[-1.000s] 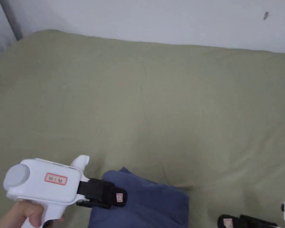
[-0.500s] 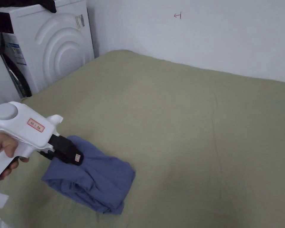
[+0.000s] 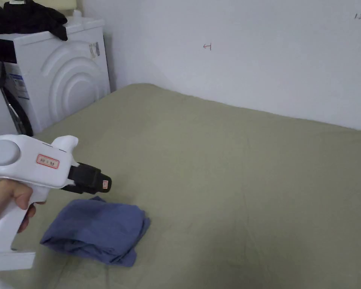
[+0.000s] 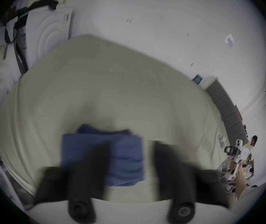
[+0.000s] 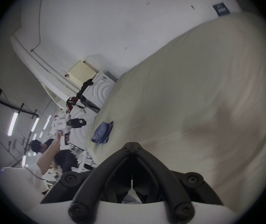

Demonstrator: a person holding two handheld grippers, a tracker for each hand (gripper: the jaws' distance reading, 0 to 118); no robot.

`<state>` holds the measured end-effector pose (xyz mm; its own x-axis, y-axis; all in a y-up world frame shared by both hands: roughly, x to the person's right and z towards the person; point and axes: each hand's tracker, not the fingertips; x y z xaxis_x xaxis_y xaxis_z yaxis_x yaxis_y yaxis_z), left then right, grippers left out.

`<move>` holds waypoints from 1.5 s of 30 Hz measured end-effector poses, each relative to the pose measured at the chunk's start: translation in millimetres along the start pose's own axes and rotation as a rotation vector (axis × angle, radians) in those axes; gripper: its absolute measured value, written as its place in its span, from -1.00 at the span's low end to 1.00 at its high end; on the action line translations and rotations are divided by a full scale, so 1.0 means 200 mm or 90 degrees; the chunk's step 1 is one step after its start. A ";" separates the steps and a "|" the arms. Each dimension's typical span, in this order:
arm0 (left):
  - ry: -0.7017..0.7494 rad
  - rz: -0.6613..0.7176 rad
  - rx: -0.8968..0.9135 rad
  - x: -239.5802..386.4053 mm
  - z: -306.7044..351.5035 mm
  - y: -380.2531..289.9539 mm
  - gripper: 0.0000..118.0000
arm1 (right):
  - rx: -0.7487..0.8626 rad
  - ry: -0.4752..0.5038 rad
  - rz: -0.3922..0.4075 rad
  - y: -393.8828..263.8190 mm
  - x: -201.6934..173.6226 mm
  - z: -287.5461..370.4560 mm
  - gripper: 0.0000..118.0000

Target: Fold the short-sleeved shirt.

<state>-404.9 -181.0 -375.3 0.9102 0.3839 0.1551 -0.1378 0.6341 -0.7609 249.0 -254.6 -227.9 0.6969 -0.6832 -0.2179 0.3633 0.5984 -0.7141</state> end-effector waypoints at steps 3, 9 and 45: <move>-0.011 -0.033 0.071 0.35 -0.07 -0.17 -1.00 | 0.071 -0.085 0.078 0.04 -0.13 0.08 -0.96; 0.045 -0.157 0.210 1.16 -0.12 -0.49 -1.00 | 0.230 -0.373 0.325 0.06 -0.45 0.17 -0.96; 0.179 -0.250 0.335 1.92 -0.04 -0.56 1.00 | 0.414 -0.448 0.375 0.08 -0.69 0.33 1.00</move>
<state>-36.7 -111.2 -235.4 0.9878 -0.0815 0.1328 0.1148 0.9570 -0.2665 199.8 -123.9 -165.8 0.9854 0.0441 0.1642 -0.0284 0.9949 -0.0969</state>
